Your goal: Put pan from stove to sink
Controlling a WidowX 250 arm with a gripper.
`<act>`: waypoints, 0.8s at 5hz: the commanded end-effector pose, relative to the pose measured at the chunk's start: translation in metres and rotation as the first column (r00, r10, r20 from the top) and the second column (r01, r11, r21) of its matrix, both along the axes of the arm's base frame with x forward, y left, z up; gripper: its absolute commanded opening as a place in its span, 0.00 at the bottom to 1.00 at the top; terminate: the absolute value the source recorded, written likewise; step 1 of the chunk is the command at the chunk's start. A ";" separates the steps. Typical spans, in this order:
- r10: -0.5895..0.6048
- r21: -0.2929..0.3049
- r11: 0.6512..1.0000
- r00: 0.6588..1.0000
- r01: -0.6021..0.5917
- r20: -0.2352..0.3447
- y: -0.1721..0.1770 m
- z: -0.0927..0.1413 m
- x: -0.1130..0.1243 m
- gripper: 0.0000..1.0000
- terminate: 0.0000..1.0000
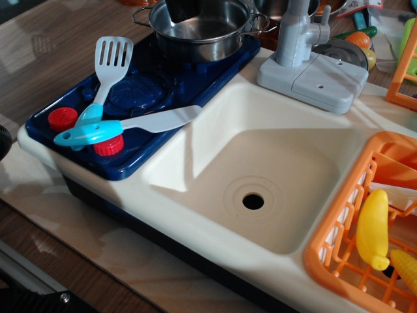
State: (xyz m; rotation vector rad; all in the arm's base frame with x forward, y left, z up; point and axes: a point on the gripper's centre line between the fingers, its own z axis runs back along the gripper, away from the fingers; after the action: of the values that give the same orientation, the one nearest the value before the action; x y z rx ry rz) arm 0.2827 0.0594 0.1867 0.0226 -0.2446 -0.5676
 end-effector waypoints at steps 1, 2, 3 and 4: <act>0.000 0.000 1.000 1.000 0.000 0.000 0.000 0.000 0.000 1.00 0.00; -0.032 -0.002 0.999 0.999 0.032 0.016 -0.005 -0.011 0.006 1.00 0.00; -0.041 -0.026 0.999 0.998 0.042 0.044 -0.007 -0.023 0.008 1.00 0.00; -0.071 -0.026 0.997 0.995 0.073 0.068 -0.008 -0.032 0.011 1.00 0.00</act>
State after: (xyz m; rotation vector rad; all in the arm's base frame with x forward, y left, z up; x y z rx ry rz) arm 0.2933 0.0486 0.1438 -0.0195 -0.3045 -0.6385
